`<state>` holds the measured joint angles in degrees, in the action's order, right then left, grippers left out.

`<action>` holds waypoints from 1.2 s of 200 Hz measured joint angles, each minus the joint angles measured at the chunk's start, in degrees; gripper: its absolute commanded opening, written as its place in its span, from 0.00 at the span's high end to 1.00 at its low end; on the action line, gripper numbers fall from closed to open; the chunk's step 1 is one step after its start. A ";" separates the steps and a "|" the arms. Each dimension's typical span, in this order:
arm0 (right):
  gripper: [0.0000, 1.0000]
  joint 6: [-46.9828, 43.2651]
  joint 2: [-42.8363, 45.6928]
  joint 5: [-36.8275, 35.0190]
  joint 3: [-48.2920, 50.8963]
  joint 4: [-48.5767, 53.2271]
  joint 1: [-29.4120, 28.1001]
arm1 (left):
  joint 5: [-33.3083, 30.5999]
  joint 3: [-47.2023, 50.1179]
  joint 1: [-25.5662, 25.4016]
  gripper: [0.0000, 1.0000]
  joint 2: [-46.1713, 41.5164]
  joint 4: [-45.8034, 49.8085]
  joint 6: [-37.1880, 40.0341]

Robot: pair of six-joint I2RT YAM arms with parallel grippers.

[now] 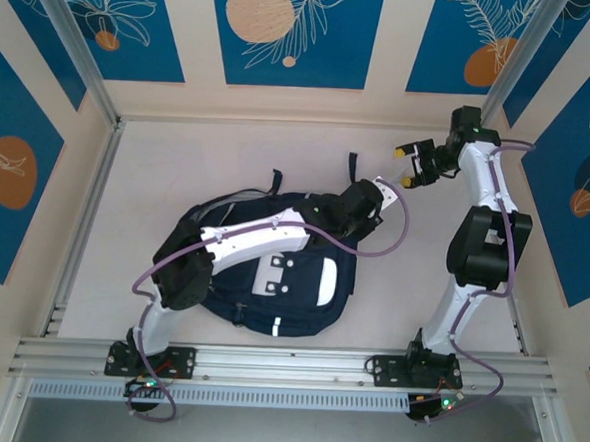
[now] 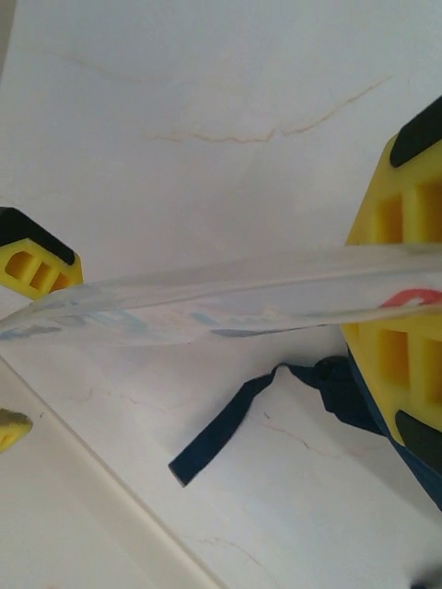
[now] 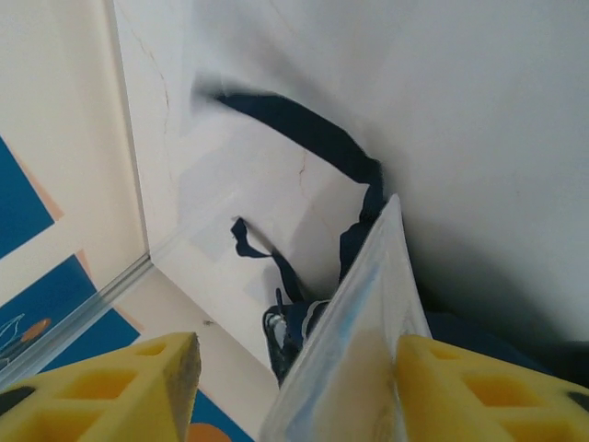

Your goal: Pack books, pencil case, and school supplies into a backpack

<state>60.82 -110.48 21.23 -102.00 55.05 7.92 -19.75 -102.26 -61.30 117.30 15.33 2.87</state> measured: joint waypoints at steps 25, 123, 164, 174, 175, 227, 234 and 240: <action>0.26 -2.54 2.51 -5.81 -1.77 4.33 0.07 | 2.99 0.02 0.11 1.00 -1.40 -0.48 -2.49; 0.01 -9.68 17.29 -25.97 1.55 3.48 -3.65 | 16.35 8.22 6.12 1.00 -17.14 -3.61 -21.07; 0.11 -11.41 29.44 -24.76 17.44 -6.49 -5.20 | 11.56 24.37 11.67 1.00 -37.13 3.48 -26.69; 0.13 -12.48 29.97 -25.14 18.97 -7.37 -7.13 | 9.14 27.26 14.67 1.00 -42.53 5.44 -28.48; 0.13 -12.48 30.03 -25.07 19.23 -7.58 -7.52 | 9.01 27.69 15.08 1.00 -43.25 5.73 -28.65; 0.29 -21.84 30.45 -24.50 30.16 -7.80 -38.40 | 2.73 35.74 21.07 1.00 -63.91 18.12 -33.35; 0.28 -22.21 30.58 -24.70 31.34 -6.86 -42.14 | 2.12 36.28 21.20 1.00 -65.44 19.96 -33.94; 0.29 -22.34 30.73 -24.87 32.33 -5.99 -44.81 | 1.55 36.63 21.31 1.00 -66.47 21.38 -34.16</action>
<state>38.48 -79.75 -3.64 -69.67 49.06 -36.88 -18.20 -65.63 -39.99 50.83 36.71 -31.29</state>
